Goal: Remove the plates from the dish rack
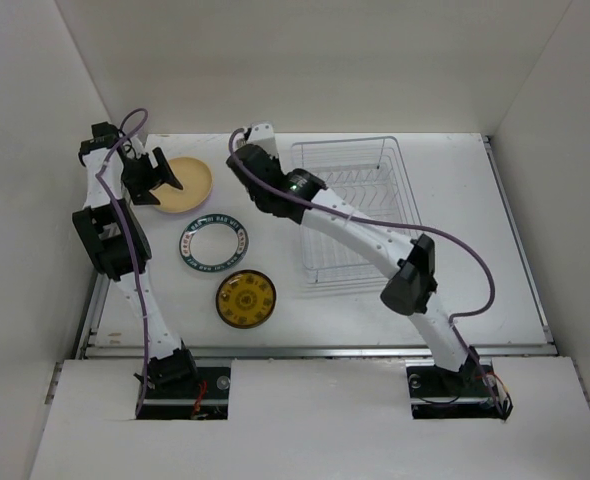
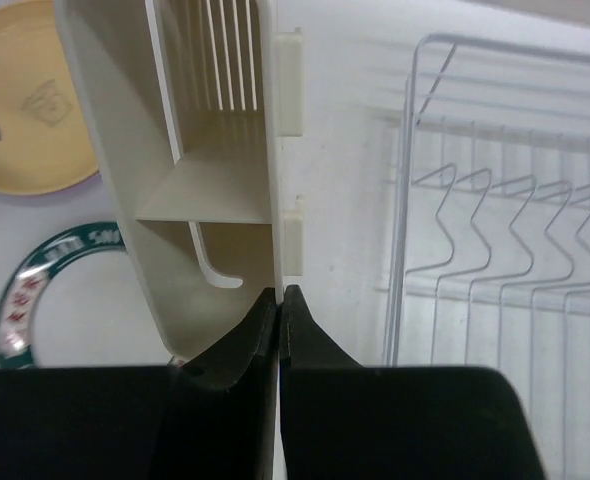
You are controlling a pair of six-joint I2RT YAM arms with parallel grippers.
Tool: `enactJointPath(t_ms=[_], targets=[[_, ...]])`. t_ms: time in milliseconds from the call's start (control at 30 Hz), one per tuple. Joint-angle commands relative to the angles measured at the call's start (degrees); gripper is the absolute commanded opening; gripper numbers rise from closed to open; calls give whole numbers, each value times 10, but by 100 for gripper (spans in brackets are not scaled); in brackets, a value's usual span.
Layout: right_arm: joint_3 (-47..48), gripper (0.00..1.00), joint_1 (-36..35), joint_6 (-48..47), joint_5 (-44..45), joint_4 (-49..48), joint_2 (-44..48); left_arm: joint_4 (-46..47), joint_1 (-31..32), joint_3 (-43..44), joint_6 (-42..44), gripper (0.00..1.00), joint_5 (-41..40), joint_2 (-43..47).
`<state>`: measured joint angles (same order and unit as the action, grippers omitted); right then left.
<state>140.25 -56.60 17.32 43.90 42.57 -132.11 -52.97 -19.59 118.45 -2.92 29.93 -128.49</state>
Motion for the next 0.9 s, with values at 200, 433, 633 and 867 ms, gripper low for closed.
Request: enactJointPath(t_ms=[200,433,633,867], targets=[[-23,0,30,196,-213,156,70,-55,1,-15,30,78,5,60],[-73,0,30,235,-213,225,104,-70,1,-34,41,78,-1,79],[-118,0,30,249,-196,237,149,-75,1,-45,41,78,-7,79],[-182,0,30,249,-196,242,205,-75,1,-63,41,78,-7,90]])
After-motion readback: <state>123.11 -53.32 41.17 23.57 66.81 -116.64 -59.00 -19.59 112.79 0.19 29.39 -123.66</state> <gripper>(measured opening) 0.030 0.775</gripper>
